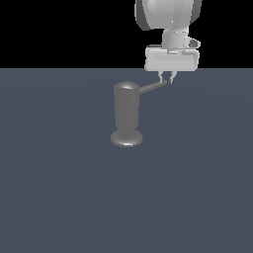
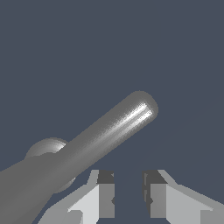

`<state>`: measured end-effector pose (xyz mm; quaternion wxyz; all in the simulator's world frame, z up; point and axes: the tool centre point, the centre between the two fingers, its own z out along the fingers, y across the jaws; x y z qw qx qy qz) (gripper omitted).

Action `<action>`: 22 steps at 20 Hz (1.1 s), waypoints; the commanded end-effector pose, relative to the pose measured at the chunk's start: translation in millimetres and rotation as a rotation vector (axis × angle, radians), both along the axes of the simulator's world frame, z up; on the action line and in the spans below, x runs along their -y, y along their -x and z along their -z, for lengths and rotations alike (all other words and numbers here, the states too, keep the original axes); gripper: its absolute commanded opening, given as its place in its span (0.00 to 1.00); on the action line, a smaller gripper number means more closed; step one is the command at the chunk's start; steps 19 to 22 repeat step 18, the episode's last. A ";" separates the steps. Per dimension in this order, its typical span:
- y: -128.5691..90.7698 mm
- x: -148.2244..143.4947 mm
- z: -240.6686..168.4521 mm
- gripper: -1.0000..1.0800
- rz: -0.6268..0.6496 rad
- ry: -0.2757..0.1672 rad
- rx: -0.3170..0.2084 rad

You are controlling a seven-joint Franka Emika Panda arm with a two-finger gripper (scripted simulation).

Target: Turn on the faucet by rotating a designated handle.

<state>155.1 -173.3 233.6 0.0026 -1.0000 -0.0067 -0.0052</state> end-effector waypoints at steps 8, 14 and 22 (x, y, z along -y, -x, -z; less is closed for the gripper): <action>-15.7 7.4 11.9 0.00 0.015 0.005 -0.008; -24.7 7.6 12.7 0.00 0.017 0.005 -0.009; -28.8 7.7 13.1 0.00 0.019 0.005 -0.010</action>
